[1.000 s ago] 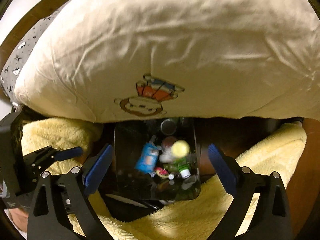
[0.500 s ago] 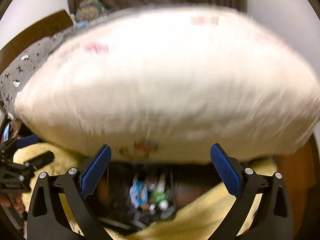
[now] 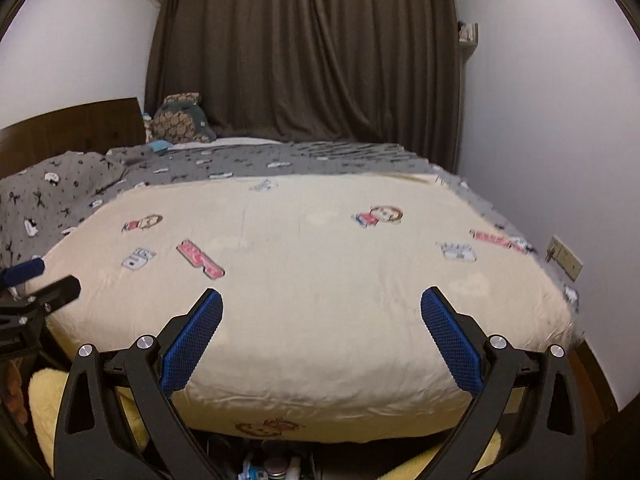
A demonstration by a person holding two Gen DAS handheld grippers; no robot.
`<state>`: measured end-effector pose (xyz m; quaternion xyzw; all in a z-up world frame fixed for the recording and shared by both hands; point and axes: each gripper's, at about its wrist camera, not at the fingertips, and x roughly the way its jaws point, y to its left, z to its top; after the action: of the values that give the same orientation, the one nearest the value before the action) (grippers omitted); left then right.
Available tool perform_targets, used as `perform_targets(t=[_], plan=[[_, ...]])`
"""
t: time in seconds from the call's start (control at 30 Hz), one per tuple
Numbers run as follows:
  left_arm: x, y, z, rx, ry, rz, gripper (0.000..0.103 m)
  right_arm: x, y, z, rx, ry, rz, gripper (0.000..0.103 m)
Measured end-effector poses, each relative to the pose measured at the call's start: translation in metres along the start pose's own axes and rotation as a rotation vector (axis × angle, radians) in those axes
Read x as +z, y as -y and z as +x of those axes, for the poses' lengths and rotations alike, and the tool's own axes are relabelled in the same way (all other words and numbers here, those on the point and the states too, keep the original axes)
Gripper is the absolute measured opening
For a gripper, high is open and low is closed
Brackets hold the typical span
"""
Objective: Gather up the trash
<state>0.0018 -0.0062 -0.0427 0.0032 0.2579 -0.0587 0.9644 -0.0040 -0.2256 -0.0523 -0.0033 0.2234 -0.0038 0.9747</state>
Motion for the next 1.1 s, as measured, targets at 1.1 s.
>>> perform_targets(t=[1.1], plan=[[0.002,-0.001,-0.021,0.066,0.061,-0.015,0.095,0.007,-0.012,-0.013,-0.012,0.024,0.046,0.100]])
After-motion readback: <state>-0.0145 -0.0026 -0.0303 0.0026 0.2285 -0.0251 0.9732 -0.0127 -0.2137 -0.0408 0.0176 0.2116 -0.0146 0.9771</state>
